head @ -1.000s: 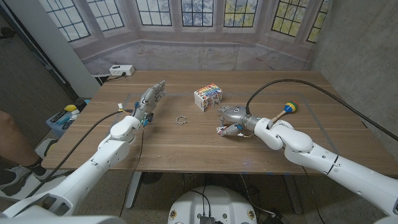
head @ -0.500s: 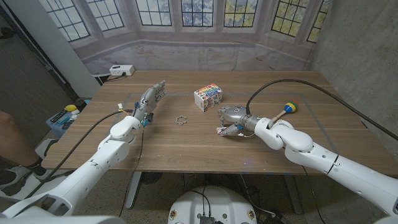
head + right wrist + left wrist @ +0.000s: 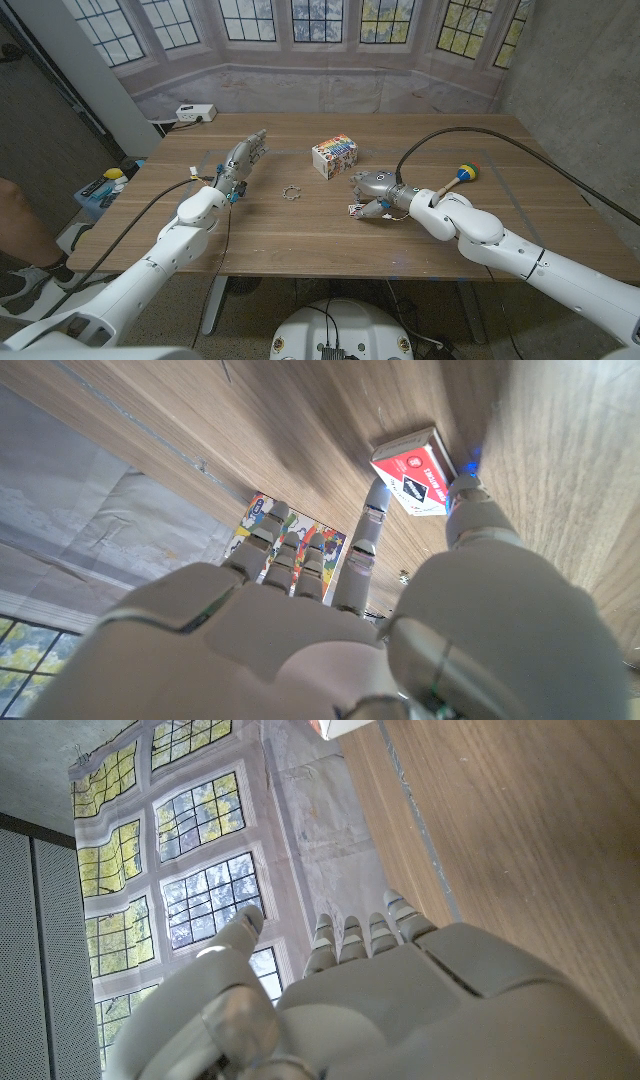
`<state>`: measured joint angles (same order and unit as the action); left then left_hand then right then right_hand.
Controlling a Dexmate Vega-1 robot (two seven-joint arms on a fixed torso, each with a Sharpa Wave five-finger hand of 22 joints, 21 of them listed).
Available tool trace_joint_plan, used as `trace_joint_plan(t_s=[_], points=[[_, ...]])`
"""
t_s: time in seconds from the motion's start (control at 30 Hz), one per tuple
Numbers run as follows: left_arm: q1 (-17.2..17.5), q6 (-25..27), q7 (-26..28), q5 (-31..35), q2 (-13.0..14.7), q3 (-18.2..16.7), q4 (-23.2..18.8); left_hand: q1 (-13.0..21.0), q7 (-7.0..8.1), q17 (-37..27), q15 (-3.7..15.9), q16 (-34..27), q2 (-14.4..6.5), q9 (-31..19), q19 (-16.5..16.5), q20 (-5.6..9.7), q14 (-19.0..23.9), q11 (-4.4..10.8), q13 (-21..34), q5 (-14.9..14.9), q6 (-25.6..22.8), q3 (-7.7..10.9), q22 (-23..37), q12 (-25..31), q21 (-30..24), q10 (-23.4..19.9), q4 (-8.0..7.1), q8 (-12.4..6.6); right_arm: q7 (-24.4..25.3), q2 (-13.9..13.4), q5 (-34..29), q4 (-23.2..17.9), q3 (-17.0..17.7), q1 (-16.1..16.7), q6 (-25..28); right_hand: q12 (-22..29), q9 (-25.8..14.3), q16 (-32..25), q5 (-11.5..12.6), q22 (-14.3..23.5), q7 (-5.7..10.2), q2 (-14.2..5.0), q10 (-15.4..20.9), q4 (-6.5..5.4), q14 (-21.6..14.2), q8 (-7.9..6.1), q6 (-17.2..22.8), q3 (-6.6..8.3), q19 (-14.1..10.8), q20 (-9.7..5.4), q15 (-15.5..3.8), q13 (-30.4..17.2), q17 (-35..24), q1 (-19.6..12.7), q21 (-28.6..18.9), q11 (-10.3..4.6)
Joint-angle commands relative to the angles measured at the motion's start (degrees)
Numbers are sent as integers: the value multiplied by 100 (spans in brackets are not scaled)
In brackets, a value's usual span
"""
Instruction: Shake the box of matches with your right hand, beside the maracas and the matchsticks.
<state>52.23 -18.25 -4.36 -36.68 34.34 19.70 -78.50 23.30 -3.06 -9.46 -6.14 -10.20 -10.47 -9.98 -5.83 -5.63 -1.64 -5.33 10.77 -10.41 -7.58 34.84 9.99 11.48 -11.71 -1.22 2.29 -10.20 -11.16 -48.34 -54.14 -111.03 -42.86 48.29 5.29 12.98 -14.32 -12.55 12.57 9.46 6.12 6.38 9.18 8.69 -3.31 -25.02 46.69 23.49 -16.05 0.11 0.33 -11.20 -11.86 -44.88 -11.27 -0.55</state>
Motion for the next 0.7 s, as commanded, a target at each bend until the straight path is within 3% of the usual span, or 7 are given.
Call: trace_joint_plan(t_s=[0.03, 0.7], points=[[-23, -41, -36, -9, -32, 19, 61, 75, -11, -29, -28, -12, -10, -34, -11, -62, -9, -15, 32, -36, -31, -8, 31, 52, 13, 11, 11, -35, 25, -59, 3, -31, 55, 2, -23, -15, -11, -53, 42, 28, -12, -33, 55, 14, -62, -28, 62, 52, -67, 9, 0, -13, -20, -31, -10, 12], [-50, -19, -8, 35, -29, 41, 60, 81, -11, -29, -27, -11, -12, -34, -11, -63, -11, -20, 32, -36, -31, -13, 31, 51, 13, 13, 13, -34, 58, -91, 91, -220, 219, 112, 85, -38, 10, -42, 38, 28, -30, -35, 75, 7, -65, -19, 58, 52, -59, 0, -7, -14, -19, -28, 6, 12]])
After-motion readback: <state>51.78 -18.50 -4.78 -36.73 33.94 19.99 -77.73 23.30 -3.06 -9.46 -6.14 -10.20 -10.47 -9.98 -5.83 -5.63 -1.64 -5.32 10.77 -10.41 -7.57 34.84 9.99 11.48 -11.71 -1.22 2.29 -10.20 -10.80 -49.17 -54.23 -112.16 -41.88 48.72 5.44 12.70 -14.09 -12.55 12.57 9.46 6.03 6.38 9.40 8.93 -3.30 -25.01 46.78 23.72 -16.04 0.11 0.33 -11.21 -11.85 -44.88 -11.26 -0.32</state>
